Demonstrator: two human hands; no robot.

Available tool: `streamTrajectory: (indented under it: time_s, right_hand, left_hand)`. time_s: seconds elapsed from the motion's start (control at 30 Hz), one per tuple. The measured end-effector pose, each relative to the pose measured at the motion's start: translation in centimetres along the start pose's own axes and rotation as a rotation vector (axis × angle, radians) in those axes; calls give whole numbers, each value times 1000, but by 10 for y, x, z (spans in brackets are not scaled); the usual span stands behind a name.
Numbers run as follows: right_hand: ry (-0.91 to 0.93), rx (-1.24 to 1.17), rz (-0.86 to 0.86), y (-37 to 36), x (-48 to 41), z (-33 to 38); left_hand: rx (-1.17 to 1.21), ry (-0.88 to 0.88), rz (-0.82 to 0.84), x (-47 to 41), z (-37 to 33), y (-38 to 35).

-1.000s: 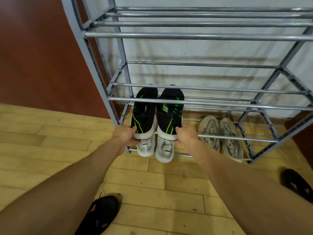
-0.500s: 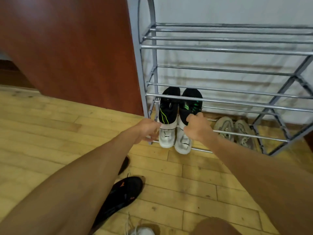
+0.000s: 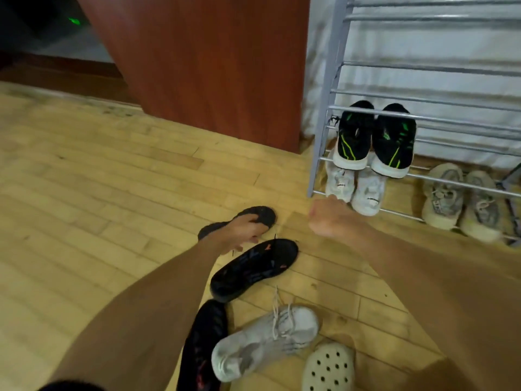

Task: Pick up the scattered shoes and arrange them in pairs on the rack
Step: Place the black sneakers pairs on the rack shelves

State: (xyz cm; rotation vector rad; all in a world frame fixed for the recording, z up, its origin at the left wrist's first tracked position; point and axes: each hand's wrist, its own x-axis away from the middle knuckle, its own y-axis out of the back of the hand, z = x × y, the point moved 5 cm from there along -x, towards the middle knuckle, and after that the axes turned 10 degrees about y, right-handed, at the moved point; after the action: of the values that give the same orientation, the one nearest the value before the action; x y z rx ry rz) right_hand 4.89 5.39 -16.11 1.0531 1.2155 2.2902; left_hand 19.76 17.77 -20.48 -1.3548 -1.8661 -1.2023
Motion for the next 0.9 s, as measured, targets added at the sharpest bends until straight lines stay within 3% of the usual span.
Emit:
streamTrajectory:
  time_s: [0.17,0.33,0.53,0.7,0.8,0.9]
  right_hand:
    - [16,-141,101,-64,-17,9]
    - [8,-215,174,-104,-32,4]
    - [20,-243,210,-123,-37,-19]
    - [-6,-231,237,-118,-30,-37]
    - [-23,-190,237,-98,-20,-40]
    - [-6,-109,255,-73,-5,-42]
  left_hand:
    - [-54,133,-151,-42,90,-4]
    - [-118,224,-322,-70,133,-2]
    - [-121,328,-315,-85,139,0]
    - [58,420,-129,-73,147,0]
    - [-37,371,-22,-56,135,-4]
    - [-113,227,-45,-38,108,-10]
